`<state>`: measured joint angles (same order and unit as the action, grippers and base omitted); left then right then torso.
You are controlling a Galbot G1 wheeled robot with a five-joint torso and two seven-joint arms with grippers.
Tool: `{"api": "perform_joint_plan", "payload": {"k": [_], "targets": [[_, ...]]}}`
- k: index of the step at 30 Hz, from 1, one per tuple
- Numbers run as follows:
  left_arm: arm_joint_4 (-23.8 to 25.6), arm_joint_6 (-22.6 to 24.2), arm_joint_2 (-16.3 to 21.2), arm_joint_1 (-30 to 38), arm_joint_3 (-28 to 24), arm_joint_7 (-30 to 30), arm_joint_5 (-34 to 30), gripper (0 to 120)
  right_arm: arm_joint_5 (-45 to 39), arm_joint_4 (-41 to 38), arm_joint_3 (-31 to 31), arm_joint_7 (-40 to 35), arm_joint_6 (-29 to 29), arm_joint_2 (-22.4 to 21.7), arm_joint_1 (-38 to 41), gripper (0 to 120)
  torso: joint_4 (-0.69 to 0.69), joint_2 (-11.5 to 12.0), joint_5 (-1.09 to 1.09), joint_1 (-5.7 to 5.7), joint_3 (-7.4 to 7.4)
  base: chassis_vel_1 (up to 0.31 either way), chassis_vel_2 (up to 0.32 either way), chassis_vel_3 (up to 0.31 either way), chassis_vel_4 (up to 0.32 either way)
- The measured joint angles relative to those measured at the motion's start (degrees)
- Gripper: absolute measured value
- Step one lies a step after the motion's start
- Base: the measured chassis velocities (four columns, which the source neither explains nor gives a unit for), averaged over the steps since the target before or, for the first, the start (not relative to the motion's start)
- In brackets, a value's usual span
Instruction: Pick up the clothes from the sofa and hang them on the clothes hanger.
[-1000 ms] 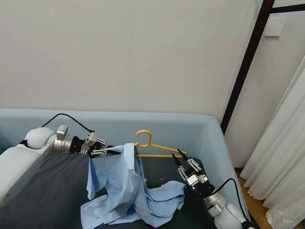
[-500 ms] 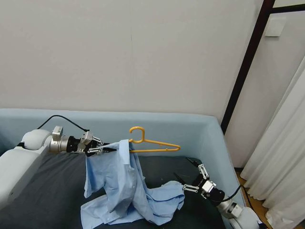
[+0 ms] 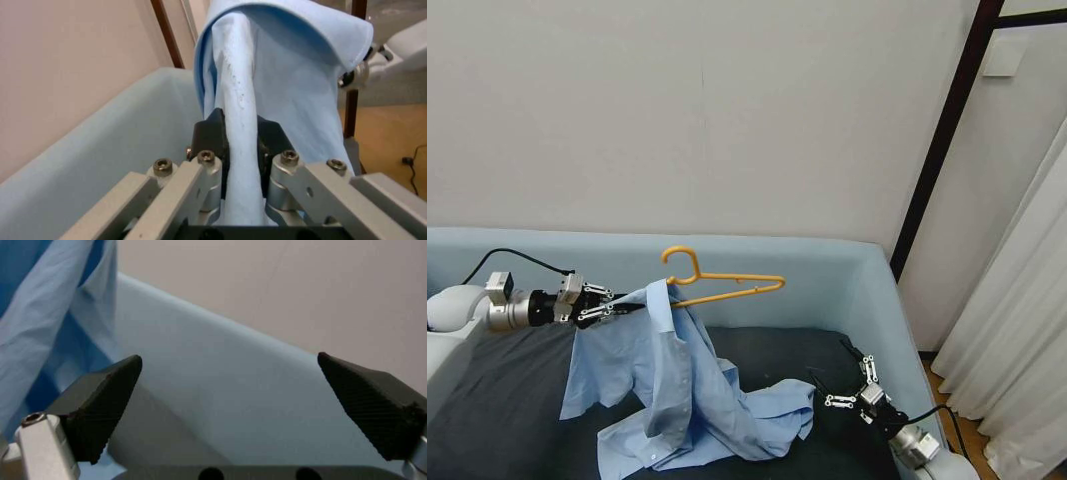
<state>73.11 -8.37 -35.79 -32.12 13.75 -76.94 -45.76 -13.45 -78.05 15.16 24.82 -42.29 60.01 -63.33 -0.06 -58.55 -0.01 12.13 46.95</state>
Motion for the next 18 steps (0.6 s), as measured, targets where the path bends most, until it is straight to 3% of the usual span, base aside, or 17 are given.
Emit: {"api": "perform_joint_plan", "payload": {"k": [5,8,12,18], "targets": [[2.7,0.4,-2.6,-4.0,3.7,2.4,0.8,6,1.1,2.7,-1.9,0.7,3.2,0.1,0.3,100,-0.05,0.0,-0.01,0.0,0.0,0.0,0.0,0.0,0.0],[4.2,0.4,-2.5,-6.3,5.4,3.7,0.9,6,2.2,4.0,-3.2,0.0,6.4,-0.1,1.3,100,-0.02,0.0,-0.04,0.0,0.0,0.0,0.0,0.0,0.0],[5.5,-0.6,0.0,-9.7,7.5,5.5,0.8,6,7.4,7.3,-5.4,-1.4,12.2,-0.1,4.4,100,0.0,0.0,-0.02,0.0,0.0,0.0,0.0,0.0,0.0],[6.0,-1.8,2.5,-12.8,8.2,7.2,0.2,6,18.6,11.7,-8.4,-6.4,12.5,2.6,8.5,100,0.01,0.0,-0.03,0.0,0.0,0.0,0.0,0.0,0.0]]}}
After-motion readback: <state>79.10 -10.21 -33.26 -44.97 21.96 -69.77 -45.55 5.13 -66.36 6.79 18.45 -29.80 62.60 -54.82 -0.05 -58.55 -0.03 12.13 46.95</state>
